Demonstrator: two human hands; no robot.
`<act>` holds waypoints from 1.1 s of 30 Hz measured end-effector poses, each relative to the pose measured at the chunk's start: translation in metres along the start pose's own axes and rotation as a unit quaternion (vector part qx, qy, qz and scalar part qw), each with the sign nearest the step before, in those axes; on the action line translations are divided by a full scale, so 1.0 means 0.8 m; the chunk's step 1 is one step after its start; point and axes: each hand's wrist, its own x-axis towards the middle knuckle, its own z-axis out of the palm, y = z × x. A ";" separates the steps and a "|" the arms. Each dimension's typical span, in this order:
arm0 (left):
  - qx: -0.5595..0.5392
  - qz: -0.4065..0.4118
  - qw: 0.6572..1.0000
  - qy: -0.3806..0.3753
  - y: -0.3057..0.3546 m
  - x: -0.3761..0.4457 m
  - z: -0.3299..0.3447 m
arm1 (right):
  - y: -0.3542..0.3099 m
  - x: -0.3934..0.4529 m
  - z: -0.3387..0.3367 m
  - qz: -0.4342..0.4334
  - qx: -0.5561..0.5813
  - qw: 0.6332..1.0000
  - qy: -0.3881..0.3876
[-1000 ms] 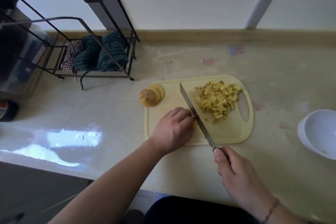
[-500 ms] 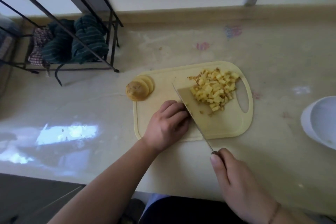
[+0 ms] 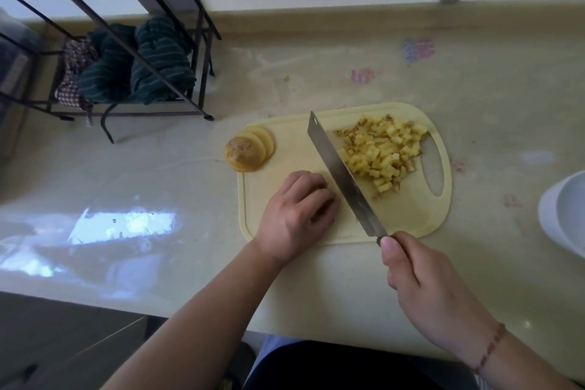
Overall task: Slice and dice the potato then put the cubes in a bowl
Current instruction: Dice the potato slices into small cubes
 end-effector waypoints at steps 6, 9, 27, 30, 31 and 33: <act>0.000 0.000 1.000 -0.003 -0.002 -0.004 -0.004 | 0.002 -0.009 -0.003 -0.026 -0.019 0.999 -0.017; -0.006 -0.004 1.000 -0.007 -0.003 -0.005 -0.003 | 0.002 -0.011 -0.004 -0.032 -0.039 0.999 -0.021; -0.024 -0.006 1.000 -0.013 -0.007 -0.004 -0.005 | 0.001 0.011 -0.012 -0.022 -0.055 0.998 -0.018; -0.021 -0.010 1.000 -0.007 -0.004 -0.006 -0.007 | 0.001 0.008 -0.018 -0.014 -0.049 0.999 -0.015; -0.020 -0.013 1.000 -0.004 -0.003 -0.007 -0.008 | 0.000 0.008 -0.017 -0.016 -0.052 0.998 -0.016; -0.015 -0.017 1.000 -0.001 -0.002 -0.011 -0.009 | -0.002 0.006 -0.013 -0.020 -0.046 0.999 -0.020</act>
